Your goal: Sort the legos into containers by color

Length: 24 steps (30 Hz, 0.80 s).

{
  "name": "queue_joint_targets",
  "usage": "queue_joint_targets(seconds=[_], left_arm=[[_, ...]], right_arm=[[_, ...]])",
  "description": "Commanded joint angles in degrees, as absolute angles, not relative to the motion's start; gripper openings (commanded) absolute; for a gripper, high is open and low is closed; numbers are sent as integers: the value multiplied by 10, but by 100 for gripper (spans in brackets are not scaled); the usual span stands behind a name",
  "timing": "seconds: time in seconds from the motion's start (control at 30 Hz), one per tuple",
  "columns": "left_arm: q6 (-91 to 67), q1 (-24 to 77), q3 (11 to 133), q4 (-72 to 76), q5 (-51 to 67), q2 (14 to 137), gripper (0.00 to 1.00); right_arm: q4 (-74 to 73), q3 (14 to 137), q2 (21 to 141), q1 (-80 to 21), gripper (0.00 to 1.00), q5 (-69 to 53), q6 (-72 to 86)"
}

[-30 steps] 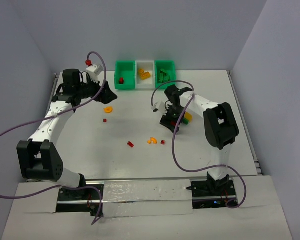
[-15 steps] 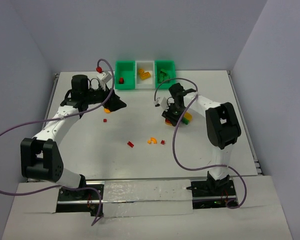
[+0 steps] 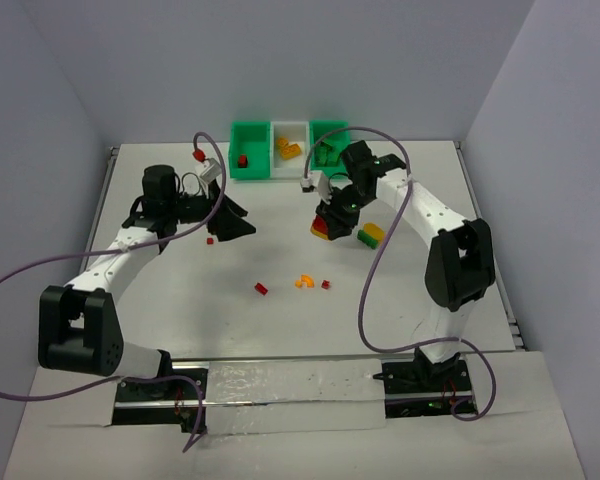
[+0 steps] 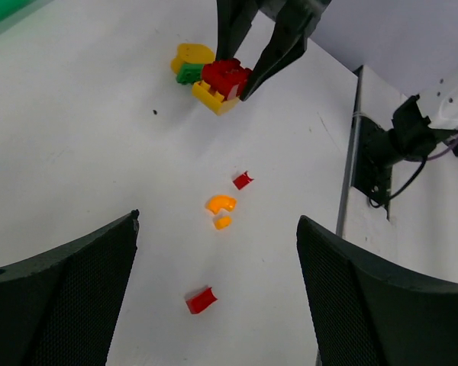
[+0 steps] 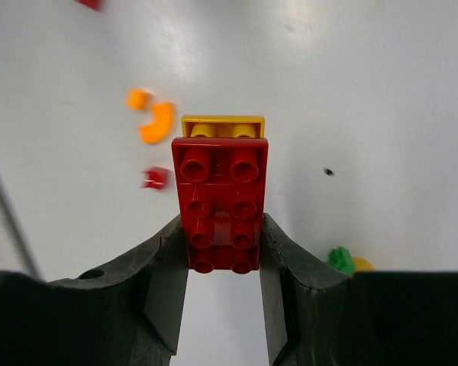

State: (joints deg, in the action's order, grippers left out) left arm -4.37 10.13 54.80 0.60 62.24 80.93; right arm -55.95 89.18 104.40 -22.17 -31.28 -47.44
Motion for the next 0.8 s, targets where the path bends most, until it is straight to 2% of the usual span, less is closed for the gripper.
queue_joint_targets(seconds=[0.0,0.17,0.5,0.77], left_arm=[[-59,111,541,61,683,780,90],[-99,135,529,101,697,768,91],[-139,183,504,91,745,744,92],[-334,185,417,349,690,718,91]], right_arm=[[-697,976,1009,-271,0,-443,-468],[-768,1019,1033,-311,0,-501,-465],[-807,1078,1063,-340,0,-495,-454],[-825,1116,1083,-344,0,-517,-428]])
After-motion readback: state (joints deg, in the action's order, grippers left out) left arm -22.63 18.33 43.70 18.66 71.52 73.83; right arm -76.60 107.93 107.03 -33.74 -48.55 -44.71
